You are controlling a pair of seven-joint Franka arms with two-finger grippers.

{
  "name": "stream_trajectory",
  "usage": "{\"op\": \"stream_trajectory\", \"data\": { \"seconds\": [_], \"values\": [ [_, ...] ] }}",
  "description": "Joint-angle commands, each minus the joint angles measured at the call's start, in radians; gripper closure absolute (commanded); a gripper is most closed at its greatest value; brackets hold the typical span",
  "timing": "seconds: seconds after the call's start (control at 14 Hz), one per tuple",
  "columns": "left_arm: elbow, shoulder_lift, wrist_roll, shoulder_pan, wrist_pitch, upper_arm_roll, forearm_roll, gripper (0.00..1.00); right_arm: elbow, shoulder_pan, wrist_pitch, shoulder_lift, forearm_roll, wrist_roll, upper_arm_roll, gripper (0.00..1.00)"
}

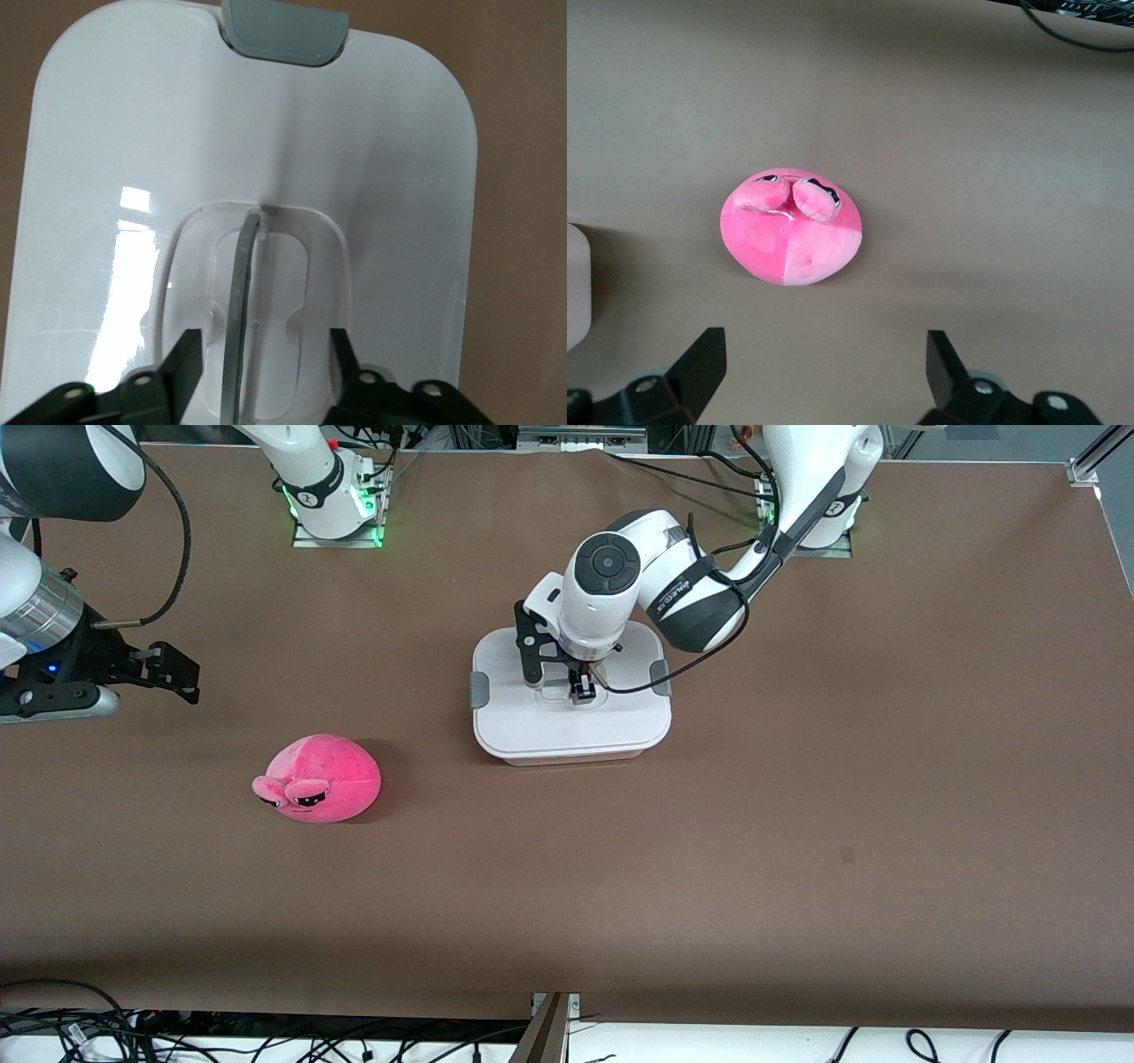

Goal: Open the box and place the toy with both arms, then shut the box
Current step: 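Lower the left gripper onto the lid handle and grasp it, then lift the lid off with the left gripper while the right gripper reaches the toy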

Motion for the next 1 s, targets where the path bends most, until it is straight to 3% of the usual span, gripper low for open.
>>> {"op": "stream_trajectory", "data": {
  "seconds": [0.0,0.57,0.93],
  "values": [
    [0.023,0.005,0.016,-0.006,-0.005,0.002,0.024,1.00,0.019,-0.002,-0.001,0.009,-0.018,-0.003,0.004,0.00],
    [0.037,-0.047,0.028,-0.003,-0.032,-0.005,0.023,1.00,0.019,-0.002,-0.014,0.009,-0.006,-0.005,0.004,0.00],
    [0.075,-0.156,0.036,0.014,-0.231,-0.019,0.006,1.00,0.019,0.035,-0.071,0.016,-0.006,-0.009,0.004,0.00]
  ]
}}
